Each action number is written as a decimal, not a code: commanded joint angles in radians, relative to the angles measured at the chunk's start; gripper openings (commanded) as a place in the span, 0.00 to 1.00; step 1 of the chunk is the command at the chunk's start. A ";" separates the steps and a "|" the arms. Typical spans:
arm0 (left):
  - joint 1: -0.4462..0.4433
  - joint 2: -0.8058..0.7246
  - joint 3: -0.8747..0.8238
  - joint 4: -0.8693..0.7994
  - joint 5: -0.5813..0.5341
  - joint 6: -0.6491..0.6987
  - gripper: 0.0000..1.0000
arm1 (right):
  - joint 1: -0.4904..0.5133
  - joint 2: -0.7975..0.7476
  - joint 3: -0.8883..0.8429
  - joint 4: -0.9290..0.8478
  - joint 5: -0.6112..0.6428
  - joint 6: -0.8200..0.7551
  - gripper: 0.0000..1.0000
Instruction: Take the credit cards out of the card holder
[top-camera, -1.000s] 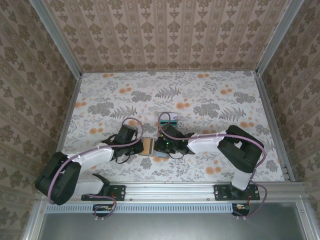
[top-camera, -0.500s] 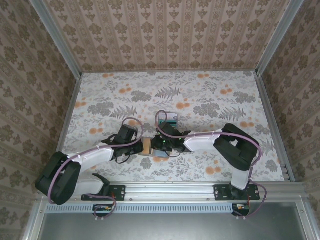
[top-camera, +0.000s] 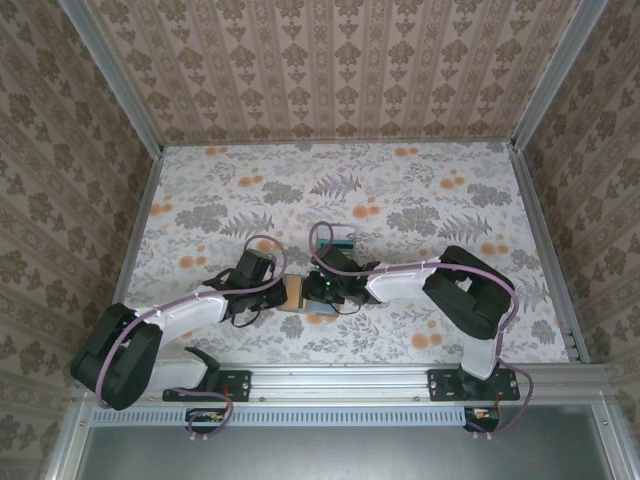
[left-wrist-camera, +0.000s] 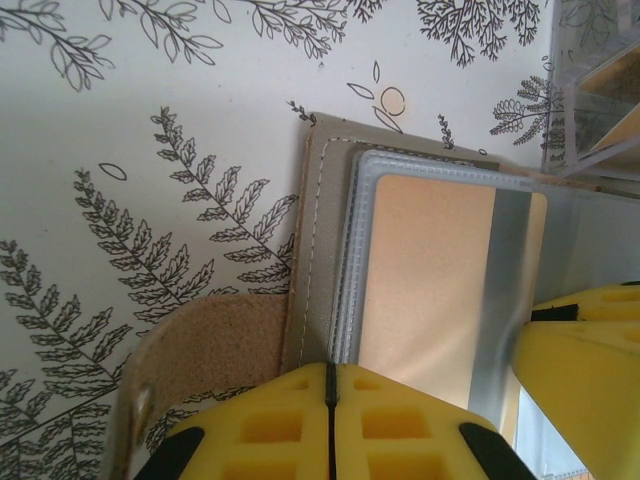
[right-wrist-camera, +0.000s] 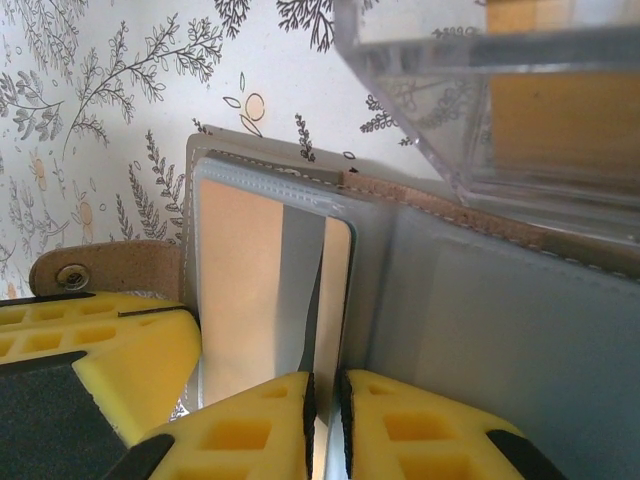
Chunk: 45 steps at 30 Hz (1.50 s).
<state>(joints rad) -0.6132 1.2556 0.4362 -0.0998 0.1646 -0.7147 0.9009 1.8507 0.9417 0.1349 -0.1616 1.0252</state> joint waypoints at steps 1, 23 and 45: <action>0.003 0.027 -0.024 -0.056 0.018 -0.005 0.08 | 0.004 0.025 0.010 0.065 -0.040 0.002 0.19; 0.014 0.012 -0.022 -0.106 -0.030 -0.010 0.03 | -0.025 -0.093 -0.125 0.076 0.013 0.024 0.00; 0.010 0.028 -0.021 -0.084 0.001 -0.002 0.00 | -0.025 -0.029 -0.095 0.145 -0.037 -0.004 0.22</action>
<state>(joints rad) -0.6067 1.2556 0.4366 -0.1036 0.1646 -0.7147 0.8734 1.7958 0.8200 0.2718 -0.1864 1.0248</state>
